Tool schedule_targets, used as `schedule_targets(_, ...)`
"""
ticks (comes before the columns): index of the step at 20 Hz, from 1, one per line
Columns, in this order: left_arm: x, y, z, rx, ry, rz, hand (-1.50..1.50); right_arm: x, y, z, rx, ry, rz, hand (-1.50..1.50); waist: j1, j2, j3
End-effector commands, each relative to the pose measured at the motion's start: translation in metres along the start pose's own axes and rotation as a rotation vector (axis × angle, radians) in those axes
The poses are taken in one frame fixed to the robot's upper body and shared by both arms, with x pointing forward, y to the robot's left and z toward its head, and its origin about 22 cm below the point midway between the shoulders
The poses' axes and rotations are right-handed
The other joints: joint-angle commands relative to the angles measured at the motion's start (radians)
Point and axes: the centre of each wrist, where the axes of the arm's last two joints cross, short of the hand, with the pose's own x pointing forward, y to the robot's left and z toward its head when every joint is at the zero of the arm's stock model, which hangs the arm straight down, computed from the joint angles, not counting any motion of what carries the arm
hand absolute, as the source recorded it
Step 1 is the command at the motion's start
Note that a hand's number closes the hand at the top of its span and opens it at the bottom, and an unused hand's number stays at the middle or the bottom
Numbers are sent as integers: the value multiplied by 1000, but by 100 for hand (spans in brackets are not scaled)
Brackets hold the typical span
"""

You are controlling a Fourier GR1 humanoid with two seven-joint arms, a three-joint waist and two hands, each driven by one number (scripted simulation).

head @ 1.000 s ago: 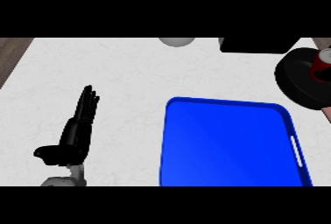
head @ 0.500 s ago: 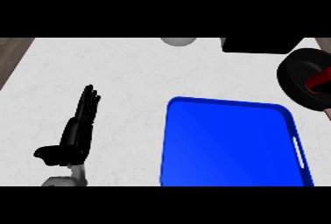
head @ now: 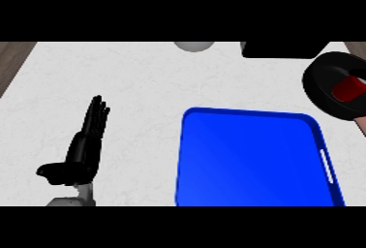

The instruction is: Pick the can from the tray and place it in the pot

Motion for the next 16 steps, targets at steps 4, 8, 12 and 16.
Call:
schedule_targets(4,-3,-12,-3,-28,13,-6,0,-30,-49,1,-112,25,-180,-150,4,3,-1)
schedule_targets(8,-1,-7,9,4,6,-1,0,-40,-72,3,-175,-11,-205,-150,11,2,-1)
schedule_targets(12,9,10,-12,6,-4,-9,0,-66,-92,14,-191,-50,-239,-150,5,4,0)
schedule_targets(16,-5,-6,5,-5,-19,-10,0,-91,-115,28,-193,-63,-220,-150,12,8,2)
